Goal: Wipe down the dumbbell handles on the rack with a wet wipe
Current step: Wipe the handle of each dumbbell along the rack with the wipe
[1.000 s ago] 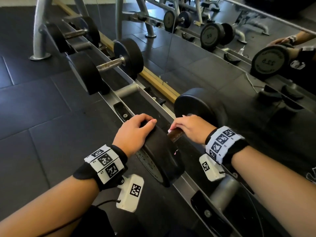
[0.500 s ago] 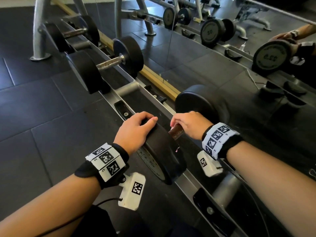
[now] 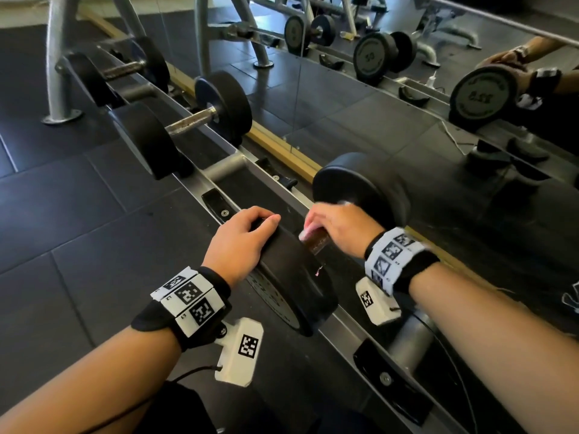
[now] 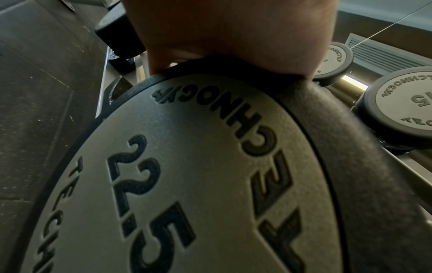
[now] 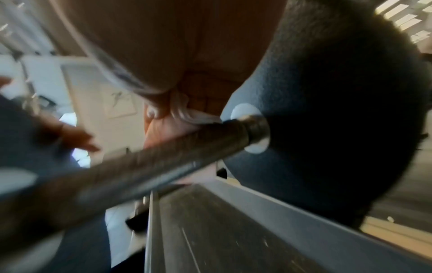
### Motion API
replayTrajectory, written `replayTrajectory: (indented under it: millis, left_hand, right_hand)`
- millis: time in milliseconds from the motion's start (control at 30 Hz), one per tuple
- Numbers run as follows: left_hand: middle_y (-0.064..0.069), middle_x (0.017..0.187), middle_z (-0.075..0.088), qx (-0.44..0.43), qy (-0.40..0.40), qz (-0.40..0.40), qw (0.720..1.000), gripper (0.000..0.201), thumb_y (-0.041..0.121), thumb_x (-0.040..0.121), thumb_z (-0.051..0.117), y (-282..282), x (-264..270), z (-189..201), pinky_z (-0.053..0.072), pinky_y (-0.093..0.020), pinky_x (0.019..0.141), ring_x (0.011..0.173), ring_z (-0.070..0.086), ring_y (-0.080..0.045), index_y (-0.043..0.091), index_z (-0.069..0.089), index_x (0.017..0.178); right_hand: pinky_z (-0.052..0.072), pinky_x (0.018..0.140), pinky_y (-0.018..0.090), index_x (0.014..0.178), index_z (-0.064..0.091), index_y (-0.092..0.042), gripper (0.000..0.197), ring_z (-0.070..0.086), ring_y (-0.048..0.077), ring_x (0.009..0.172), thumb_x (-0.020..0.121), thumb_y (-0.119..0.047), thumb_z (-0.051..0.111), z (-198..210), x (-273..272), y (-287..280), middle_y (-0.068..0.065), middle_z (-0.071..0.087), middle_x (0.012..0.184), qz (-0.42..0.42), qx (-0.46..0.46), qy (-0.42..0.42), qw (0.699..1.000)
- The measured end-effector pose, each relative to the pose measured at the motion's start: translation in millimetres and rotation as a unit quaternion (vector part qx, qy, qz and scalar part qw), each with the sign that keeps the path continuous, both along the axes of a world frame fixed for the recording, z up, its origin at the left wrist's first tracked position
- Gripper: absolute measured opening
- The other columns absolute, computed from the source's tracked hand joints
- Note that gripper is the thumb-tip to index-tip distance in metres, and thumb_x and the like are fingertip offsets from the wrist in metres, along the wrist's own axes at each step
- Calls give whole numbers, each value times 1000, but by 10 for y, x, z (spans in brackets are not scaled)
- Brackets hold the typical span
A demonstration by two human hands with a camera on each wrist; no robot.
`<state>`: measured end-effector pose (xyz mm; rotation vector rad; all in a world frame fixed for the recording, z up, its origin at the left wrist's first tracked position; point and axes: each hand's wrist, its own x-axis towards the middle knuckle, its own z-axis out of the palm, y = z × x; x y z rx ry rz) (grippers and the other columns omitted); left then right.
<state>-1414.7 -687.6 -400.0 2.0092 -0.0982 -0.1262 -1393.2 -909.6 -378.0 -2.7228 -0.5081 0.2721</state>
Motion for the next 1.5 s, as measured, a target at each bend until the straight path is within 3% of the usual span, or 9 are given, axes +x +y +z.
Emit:
replayTrajectory:
  millis: [67,200,333,433,600,833,1133,1267,1500]
  left_hand:
    - [15,103,66,0,1,2,1000,23,51,98,52,-1,3,5,51,-33,87,98,61,-6,37,67,109]
    - [12,103,67,-8,6,4,1000,24,49,98,52,-9,-9,9,50,-31,84,99,62,-8,35,68,109]
    - [11,102,67,-20,20,1,1000,22,50,98,53,-7,-46,45,46,-23,75,96,63,-8,37,68,107]
    - [8,104,68,-24,28,0,999,20,51,97,53,-10,-53,69,52,-31,81,99,65,-14,40,68,103]
    - [5,109,67,-12,31,-5,999,19,51,98,51,-12,-66,104,53,-41,92,105,63,-18,42,67,104]
    - [4,112,66,7,18,-9,1000,24,43,102,49,-36,-94,169,48,-48,102,109,61,-20,32,69,109]
    - [2,112,68,15,11,-13,1000,27,38,104,47,-39,-93,179,49,-45,101,109,61,-20,27,70,111]
    - [2,112,68,17,13,-16,1000,27,39,104,46,-43,-89,174,48,-45,102,110,61,-20,26,70,111]
    - [3,113,66,21,12,-19,1000,29,39,105,44,-45,-99,177,49,-42,100,109,61,-20,27,69,112]
  right_hand:
    - [48,98,36,111,60,-29,18,60,13,105,101,-18,49,-96,-107,11,-7,64,109,-12,15,2,1000]
    - [44,84,6,98,68,-23,25,65,-5,93,103,-18,45,-84,-333,43,-20,72,91,-54,274,90,956]
    - [51,90,31,96,68,-29,16,64,9,101,93,-39,56,-94,-599,-120,-7,69,102,-182,357,71,913]
    - [51,81,34,103,62,-30,14,59,20,105,100,-27,49,-233,-827,-262,-2,62,111,-328,365,34,871]
    - [59,75,37,120,53,-32,36,56,25,108,95,-6,51,-534,-933,-129,7,49,129,-453,530,114,707]
    - [55,92,49,141,46,-28,61,61,31,115,93,9,43,-715,-640,70,13,53,134,-366,755,164,519]
    - [54,94,50,130,49,-49,73,59,32,121,91,13,43,-845,-789,72,9,49,141,-284,762,195,548]
    - [59,66,34,139,49,-33,73,68,34,107,87,18,43,-899,-870,-107,18,52,137,-264,789,262,489]
    - [54,88,43,152,32,-23,73,59,34,121,91,18,33,-760,-569,-97,21,51,141,-277,785,264,487]
